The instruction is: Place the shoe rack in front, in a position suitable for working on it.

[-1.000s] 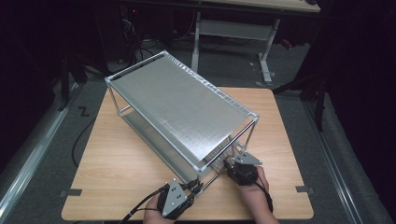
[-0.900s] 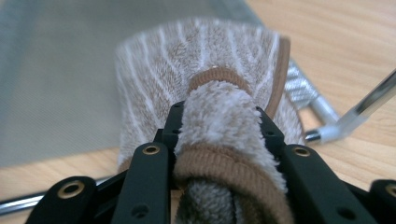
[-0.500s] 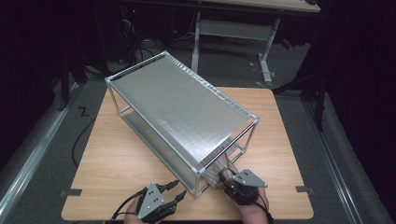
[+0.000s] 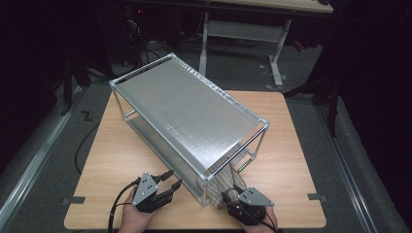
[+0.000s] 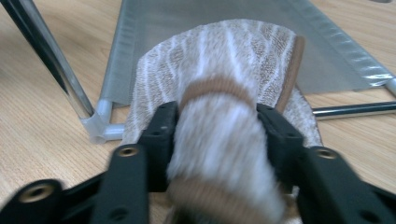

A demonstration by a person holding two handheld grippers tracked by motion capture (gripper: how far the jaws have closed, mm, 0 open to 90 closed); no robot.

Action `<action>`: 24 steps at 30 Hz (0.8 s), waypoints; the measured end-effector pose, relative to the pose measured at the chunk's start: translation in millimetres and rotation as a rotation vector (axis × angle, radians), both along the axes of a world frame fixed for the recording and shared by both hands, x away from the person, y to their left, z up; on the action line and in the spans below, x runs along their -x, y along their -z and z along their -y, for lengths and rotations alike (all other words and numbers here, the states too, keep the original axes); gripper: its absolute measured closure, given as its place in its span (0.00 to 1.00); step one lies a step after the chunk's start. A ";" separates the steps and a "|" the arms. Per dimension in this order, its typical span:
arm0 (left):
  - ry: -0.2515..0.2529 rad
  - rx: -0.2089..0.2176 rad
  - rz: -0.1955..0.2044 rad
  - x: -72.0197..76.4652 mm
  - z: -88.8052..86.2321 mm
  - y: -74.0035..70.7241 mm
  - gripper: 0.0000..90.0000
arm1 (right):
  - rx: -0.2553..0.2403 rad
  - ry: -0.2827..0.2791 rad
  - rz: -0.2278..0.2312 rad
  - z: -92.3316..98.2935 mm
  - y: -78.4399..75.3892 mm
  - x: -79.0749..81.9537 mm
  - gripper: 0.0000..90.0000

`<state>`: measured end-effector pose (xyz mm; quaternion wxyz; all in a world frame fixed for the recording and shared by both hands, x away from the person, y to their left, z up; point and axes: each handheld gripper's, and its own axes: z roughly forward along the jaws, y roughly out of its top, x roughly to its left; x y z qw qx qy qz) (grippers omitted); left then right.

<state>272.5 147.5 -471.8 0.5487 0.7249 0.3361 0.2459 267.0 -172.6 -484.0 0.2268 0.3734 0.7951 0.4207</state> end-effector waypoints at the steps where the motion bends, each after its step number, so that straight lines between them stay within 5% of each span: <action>1: 0.005 -0.001 0.000 -0.4 1.0 0.4 0.61 | -0.009 0.001 0.008 0.9 -1.1 0.7 0.49; 6: 0.021 -0.004 -0.007 0.8 4.8 1.5 0.61 | -0.045 0.038 0.042 1.8 -7.5 0.3 0.43; 14: 0.001 -0.005 -0.012 4.9 -2.0 1.6 0.61 | 0.016 0.024 -0.027 -4.9 6.4 -14.7 0.53; 17: -0.004 -0.008 -0.020 5.2 -3.8 3.3 0.61 | 0.013 -0.011 -0.071 -5.0 10.5 -17.4 0.56; 24: 0.001 -0.014 -0.027 5.3 -1.7 5.4 0.60 | 0.009 -0.106 -0.037 -15.4 6.5 -6.8 0.59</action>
